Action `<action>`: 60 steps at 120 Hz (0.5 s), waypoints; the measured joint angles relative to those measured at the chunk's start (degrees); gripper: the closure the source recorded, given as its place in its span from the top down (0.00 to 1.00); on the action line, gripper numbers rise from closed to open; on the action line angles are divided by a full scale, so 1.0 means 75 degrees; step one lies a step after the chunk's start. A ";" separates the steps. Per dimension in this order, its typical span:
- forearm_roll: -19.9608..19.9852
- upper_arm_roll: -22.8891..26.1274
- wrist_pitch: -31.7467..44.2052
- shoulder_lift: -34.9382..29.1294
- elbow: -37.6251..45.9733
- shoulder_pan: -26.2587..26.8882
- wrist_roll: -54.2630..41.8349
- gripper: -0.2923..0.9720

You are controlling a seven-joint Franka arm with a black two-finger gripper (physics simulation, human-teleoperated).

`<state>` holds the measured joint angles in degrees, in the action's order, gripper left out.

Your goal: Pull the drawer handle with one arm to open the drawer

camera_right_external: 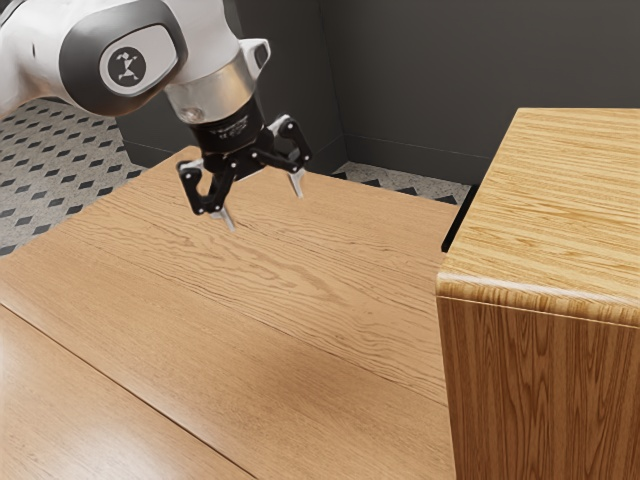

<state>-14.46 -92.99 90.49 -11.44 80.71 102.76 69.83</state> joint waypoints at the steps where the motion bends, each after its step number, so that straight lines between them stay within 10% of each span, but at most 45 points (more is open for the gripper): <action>1: 0.0000 0.0000 0.0000 0.0000 0.0000 0.0000 0.0055 0.77; 60: -0.0064 0.0683 -0.0323 0.0280 -0.1706 0.0026 0.2217 0.77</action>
<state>-14.94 -87.87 88.06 -9.34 67.91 102.96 86.46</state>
